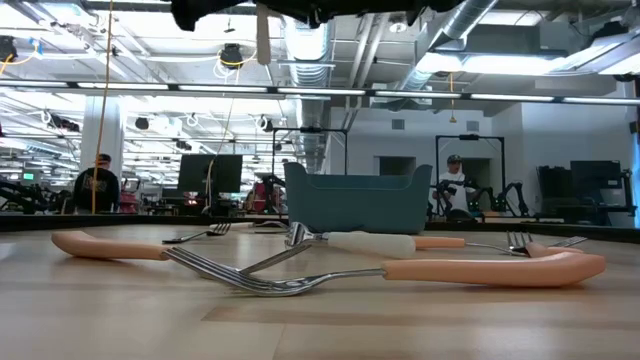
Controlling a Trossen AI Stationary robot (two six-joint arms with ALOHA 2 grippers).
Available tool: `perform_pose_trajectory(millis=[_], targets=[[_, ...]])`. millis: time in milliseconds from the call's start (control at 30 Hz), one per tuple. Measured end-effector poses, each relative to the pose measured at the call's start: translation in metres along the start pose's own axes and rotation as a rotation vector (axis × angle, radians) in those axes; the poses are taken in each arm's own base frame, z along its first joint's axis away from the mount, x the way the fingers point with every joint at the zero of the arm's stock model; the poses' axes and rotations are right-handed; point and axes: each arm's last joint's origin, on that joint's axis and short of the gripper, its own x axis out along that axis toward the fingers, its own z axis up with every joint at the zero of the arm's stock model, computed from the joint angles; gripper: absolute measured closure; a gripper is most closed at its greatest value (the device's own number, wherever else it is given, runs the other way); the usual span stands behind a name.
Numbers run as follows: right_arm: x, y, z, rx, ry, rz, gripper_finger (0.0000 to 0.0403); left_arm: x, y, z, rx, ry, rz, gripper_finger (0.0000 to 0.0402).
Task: Sort silverware by color (type)
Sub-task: Put the white fork into the green blue bin
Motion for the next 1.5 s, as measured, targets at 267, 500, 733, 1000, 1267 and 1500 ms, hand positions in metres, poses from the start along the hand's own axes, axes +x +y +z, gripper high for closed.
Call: perform_pose_trajectory(millis=[267,500,733,1000,1267,1500], targets=[[-0.012,0.005,0.012,-0.003,0.04,0.008,0.0344,-0.023,0.016,0.007,-0.03,0.011,0.191,0.0156],[0.014,0.033,0.0,-0.016,-0.014,0.057,0.0344,-0.038,0.023,0.015,-0.042,-0.025,0.205,0.0202],[0.068,0.068,-0.027,-0.075,-0.09,0.095,0.0344,-0.045,0.027,0.019,-0.049,-0.057,0.198,0.0237],[0.132,0.103,-0.031,-0.083,-0.149,0.253,0.0344,-0.055,0.032,0.025,-0.065,-0.099,0.224,0.0271],[0.166,0.126,-0.029,-0.237,-0.172,0.423,0.0344,-0.062,0.035,0.029,-0.068,-0.129,0.227,0.0283],[0.186,0.155,-0.036,-0.496,-0.202,0.47,0.0344,-0.063,0.036,0.03,-0.115,-0.139,0.224,0.0283]])
